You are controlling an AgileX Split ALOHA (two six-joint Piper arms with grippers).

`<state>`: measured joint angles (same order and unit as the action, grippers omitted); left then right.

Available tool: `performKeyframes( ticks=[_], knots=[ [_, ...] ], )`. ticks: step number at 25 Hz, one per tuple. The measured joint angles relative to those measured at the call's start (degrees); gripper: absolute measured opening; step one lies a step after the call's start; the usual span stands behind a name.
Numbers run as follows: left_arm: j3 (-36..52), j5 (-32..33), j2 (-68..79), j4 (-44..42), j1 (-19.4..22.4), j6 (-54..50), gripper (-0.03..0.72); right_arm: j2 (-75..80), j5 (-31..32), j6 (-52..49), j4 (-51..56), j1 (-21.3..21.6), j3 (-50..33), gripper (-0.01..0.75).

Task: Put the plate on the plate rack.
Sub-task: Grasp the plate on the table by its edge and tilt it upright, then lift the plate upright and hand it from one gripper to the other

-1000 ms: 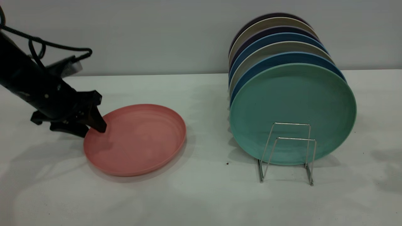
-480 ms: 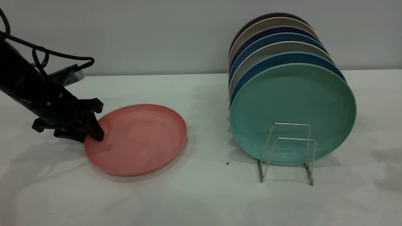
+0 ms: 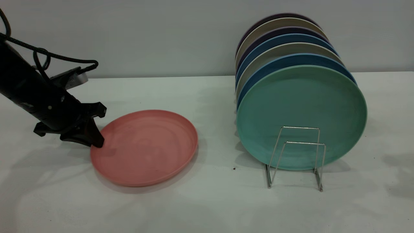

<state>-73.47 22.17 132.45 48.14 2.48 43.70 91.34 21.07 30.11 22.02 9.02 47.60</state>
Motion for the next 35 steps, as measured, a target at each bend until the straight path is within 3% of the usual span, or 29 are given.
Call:
performKeyframes(
  ticks=[9, 14, 19, 26, 31, 35],
  knots=[
    [-0.05, 3.35, -5.26, -0.18, 0.00, 2.68, 0.012, -4.53, -0.17, 0.07, 0.22, 0.05, 0.00, 0.385],
    [-0.05, 5.63, -12.90, 0.10, 0.00, 3.89, 0.012, -10.22, 1.40, 3.35, 6.02, 0.05, 0.00, 0.378],
    [-0.05, 9.19, -18.96, 2.65, 0.00, 6.19, 0.012, -13.40, 6.79, 15.07, 20.86, 0.05, 0.00, 0.378],
    [3.52, 12.67, -22.16, 5.15, -0.54, 10.23, 0.012, -13.72, 19.13, 34.04, 43.08, 0.05, 0.00, 0.378],
    [9.39, 12.54, -24.30, 14.06, -1.48, 18.50, 0.012, -13.76, 25.26, 38.04, 48.16, 0.05, -0.06, 0.378],
    [13.27, 12.14, -26.58, 21.93, -3.23, 25.99, 0.012, -13.76, 26.38, 39.27, 49.87, 0.05, -2.91, 0.378]
  ],
)
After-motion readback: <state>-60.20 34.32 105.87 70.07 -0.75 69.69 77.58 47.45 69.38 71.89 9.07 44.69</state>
